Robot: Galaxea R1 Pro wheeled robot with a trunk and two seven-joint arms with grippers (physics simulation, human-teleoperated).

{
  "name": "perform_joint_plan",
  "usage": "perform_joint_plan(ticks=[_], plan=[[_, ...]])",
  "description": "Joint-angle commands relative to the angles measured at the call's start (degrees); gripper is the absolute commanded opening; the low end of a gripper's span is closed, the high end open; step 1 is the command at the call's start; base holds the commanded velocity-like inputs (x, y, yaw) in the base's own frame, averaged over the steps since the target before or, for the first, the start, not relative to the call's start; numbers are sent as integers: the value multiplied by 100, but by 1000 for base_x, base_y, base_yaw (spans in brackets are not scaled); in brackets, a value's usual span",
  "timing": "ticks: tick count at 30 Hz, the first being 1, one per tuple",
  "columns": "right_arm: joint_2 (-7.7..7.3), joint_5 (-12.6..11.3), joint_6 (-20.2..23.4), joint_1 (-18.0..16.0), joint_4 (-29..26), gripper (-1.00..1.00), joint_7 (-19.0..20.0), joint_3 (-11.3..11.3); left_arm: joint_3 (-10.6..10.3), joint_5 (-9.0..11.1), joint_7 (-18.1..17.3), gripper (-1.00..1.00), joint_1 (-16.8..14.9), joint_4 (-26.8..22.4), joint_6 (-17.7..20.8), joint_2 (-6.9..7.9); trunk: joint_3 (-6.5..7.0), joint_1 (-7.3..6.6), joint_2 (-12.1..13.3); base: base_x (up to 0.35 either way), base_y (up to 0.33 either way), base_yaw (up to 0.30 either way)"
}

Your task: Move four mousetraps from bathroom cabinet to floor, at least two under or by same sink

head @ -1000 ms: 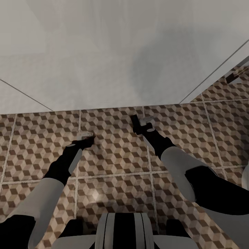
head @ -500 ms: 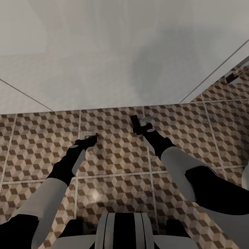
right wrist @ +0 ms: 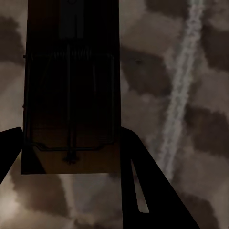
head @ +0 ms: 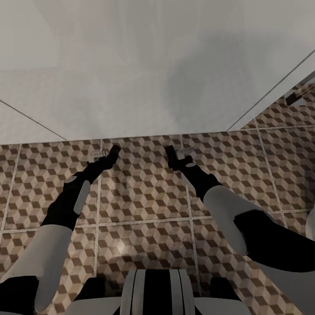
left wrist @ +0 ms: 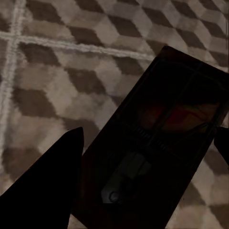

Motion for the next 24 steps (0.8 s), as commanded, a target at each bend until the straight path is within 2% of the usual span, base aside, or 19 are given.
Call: perform_joint_plan(ticks=[1,6,11,15,19,24], plan=[[0,28,42,-1,-10,-100,-19,25,24,55,-36,-100,14,23,-75,-3,-3,-1,-1,0,0,0],[0,35,42,-1,-11,-100,-21,25,40,47,-53,-100,126,252,-279,-8,-3,-1,-1,0,0,0],[0,36,42,-1,-12,-100,-21,25,45,32,-21,-100,157,344,-307,-11,-3,-1,-1,0,0,0],[0,37,42,-1,-16,-100,-21,31,50,24,144,-100,163,355,-305,-15,-3,-1,-1,0,0,0],[0,38,42,-1,-30,-100,-21,33,52,21,464,-100,165,314,-292,-13,-3,-1,-1,0,0,0],[0,38,42,-1,-37,-100,-21,34,46,24,563,-100,165,298,-280,-17,-3,-1,-1,0,0,0]])
